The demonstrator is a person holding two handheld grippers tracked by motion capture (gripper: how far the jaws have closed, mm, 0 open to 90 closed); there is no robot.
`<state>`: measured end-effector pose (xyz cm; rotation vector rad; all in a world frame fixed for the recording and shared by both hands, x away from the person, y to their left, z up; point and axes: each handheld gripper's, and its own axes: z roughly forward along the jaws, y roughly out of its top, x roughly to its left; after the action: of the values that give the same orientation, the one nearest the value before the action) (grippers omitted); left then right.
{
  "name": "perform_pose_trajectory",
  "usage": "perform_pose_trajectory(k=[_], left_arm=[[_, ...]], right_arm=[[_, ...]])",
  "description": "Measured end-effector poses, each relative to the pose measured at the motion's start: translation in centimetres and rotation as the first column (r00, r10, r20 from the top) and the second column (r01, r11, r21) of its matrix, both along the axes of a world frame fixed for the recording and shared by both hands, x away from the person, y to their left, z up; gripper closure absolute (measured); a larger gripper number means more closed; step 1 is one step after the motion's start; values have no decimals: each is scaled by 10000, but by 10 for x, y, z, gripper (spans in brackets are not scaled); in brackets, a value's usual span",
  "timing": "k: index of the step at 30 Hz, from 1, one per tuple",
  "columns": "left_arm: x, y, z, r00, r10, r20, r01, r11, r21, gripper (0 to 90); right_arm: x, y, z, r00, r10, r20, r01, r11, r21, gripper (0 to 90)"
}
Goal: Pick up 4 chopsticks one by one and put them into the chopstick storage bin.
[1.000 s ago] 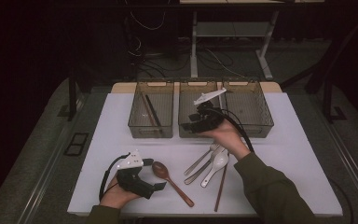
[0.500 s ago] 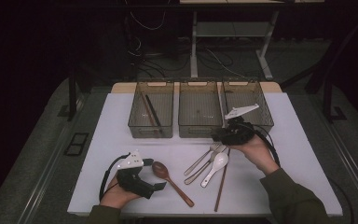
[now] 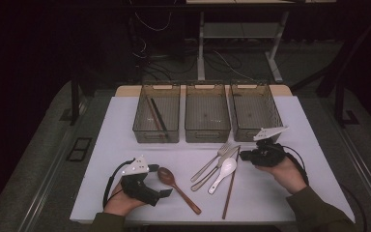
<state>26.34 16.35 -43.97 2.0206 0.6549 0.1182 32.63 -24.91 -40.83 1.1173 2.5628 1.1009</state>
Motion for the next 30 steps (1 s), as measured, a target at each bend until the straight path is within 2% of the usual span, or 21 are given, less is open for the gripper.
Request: perform_pose_trajectory(k=[3,8,16,25,30], left_arm=[[-1,0,0,10000,-1,17,1,10000,-20,0],[-1,-1,0,10000,9,12,-9,10000,-6,0],[-1,-1,0,10000,4,25,-4,10000,-18,0],[-1,0,0,10000,1,26,-1,10000,-5,0],[-1,0,0,10000,-6,26,6,10000,-5,0]], right_arm=[[-12,1,-5,9991,420,-90,-420,9991,3,887],[-28,11,-9,9944,1017,-272,-1010,9946,259,896],[-45,35,-19,9773,2036,-582,-2035,9790,80,896],[-52,52,-30,9626,2574,-844,-2602,9652,-245,896],[-55,49,-32,9623,2580,-865,-2623,9641,-426,896]])
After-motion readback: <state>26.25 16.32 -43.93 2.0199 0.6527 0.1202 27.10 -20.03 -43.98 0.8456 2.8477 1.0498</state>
